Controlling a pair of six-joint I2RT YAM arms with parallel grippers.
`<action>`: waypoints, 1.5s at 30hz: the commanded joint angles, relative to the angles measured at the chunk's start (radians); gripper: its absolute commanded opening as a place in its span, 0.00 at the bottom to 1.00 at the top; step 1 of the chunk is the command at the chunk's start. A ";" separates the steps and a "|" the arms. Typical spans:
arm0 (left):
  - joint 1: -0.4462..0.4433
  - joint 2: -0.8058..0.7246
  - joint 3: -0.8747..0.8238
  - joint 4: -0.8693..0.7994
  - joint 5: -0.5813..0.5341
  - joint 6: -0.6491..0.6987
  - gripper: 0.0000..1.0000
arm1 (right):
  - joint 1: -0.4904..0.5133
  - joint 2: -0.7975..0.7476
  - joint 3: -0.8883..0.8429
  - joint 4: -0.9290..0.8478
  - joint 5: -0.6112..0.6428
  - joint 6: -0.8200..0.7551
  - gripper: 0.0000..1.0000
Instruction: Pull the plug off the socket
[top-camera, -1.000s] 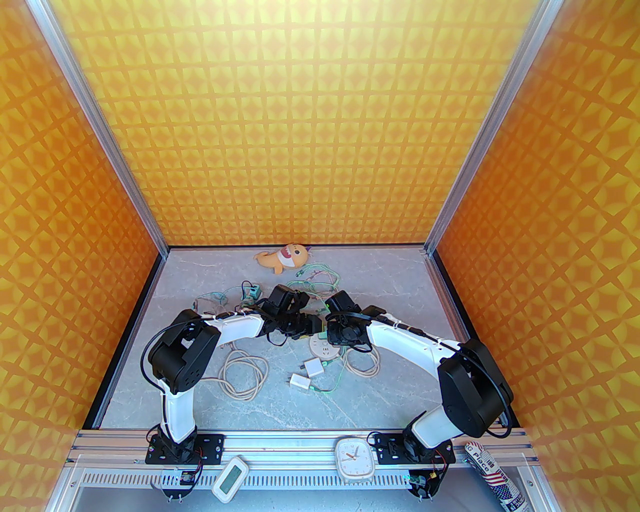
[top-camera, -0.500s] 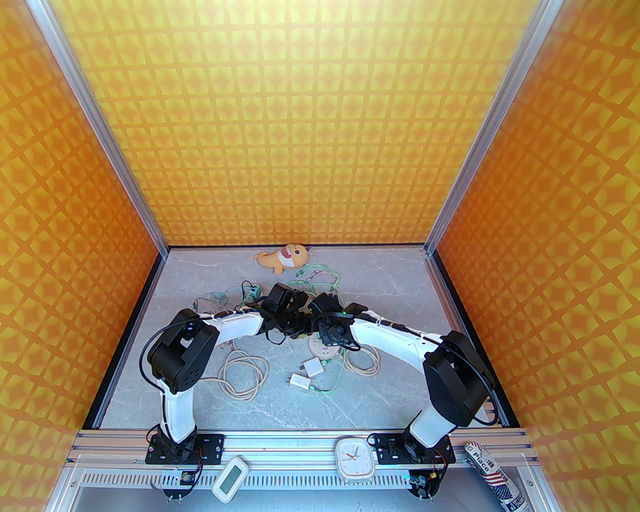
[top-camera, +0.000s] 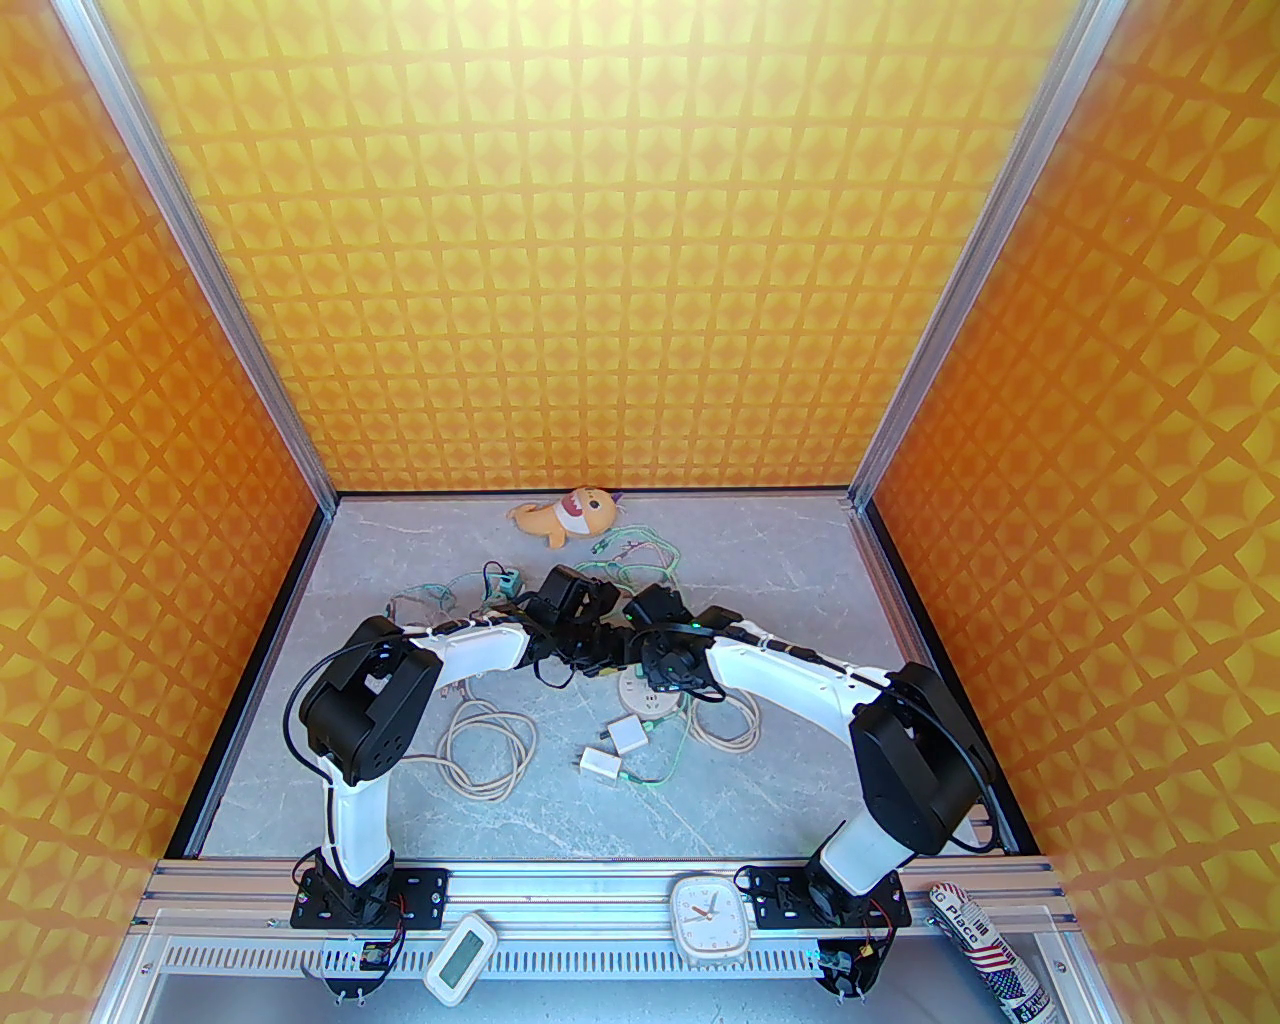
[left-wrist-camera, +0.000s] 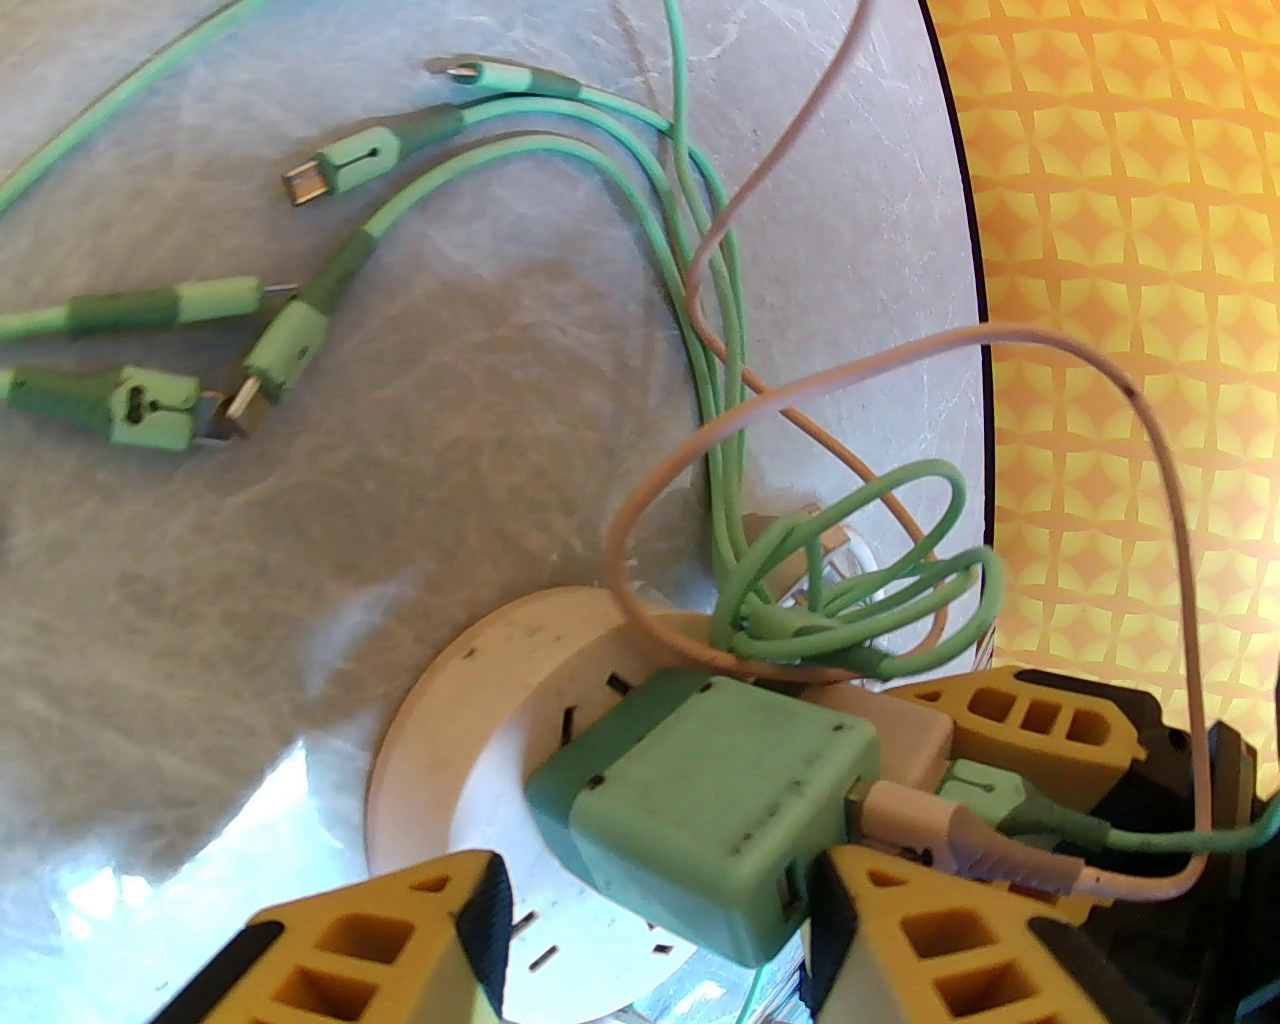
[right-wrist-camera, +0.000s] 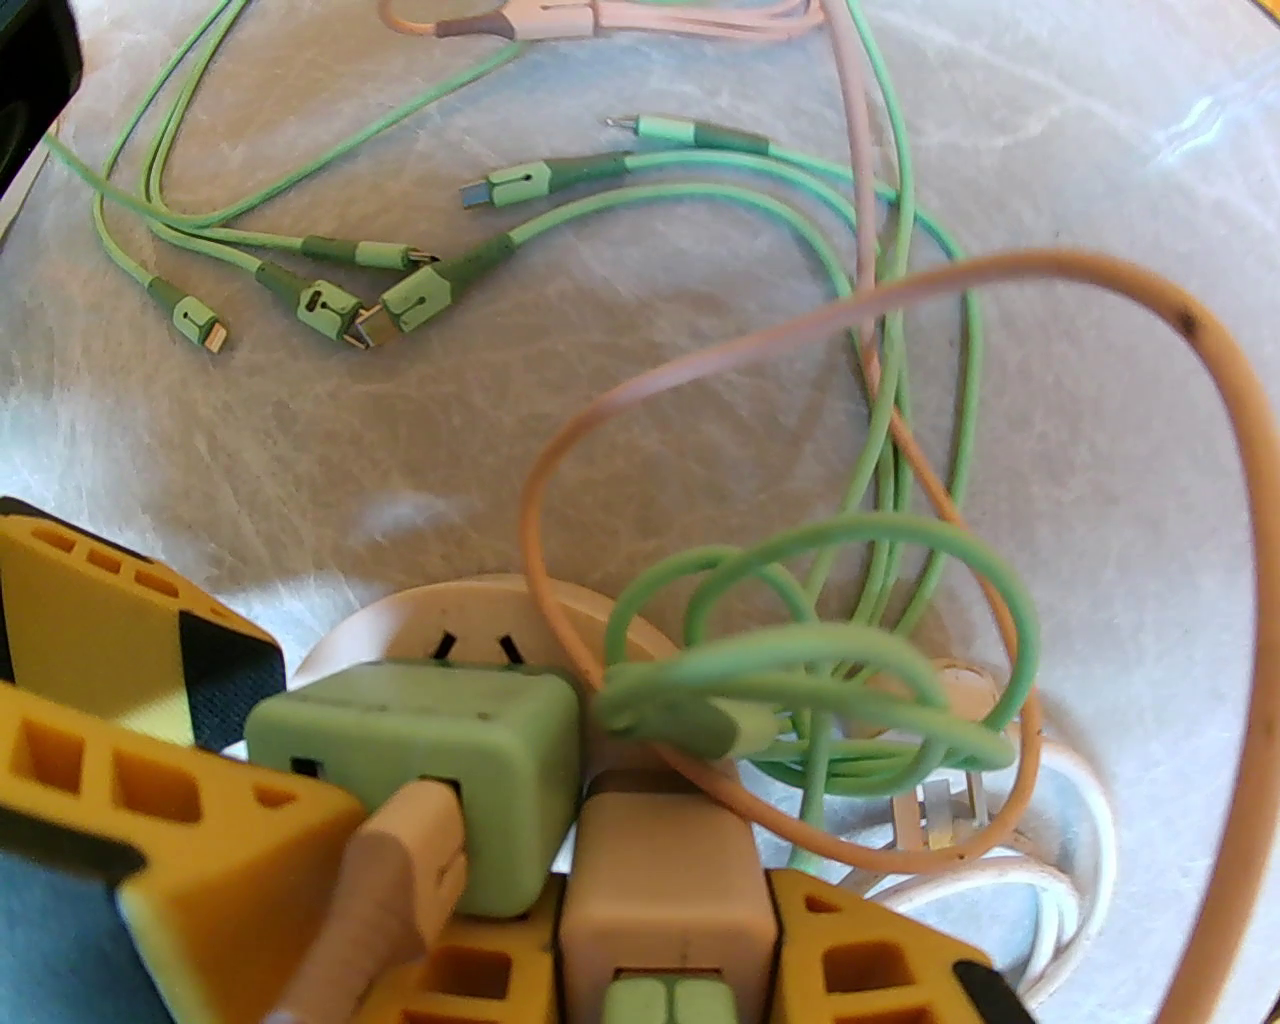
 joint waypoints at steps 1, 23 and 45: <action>-0.009 0.137 -0.088 -0.283 -0.277 0.031 0.52 | -0.029 -0.047 -0.030 0.107 -0.102 -0.013 0.24; -0.062 0.185 -0.074 -0.315 -0.325 0.050 0.52 | 0.088 0.027 0.071 0.047 -0.033 -0.011 0.26; -0.059 0.185 -0.130 -0.290 -0.342 0.040 0.47 | -0.061 -0.093 0.008 0.076 -0.129 -0.023 0.27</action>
